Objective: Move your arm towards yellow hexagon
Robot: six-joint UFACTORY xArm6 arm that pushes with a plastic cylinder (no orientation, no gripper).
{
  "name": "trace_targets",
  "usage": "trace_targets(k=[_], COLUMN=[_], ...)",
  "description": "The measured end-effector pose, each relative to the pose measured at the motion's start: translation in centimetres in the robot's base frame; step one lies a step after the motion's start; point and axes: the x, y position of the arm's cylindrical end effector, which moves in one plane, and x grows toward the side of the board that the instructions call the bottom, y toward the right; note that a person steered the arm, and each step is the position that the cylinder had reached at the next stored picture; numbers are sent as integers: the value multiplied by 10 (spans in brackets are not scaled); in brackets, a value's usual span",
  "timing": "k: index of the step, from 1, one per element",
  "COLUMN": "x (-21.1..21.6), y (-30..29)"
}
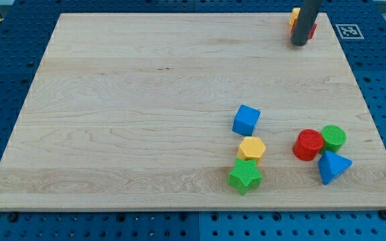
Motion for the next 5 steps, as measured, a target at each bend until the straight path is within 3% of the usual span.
trace_targets(k=[1,3,4,5], x=[-6,67,80,80], y=[0,-3,-44,-124])
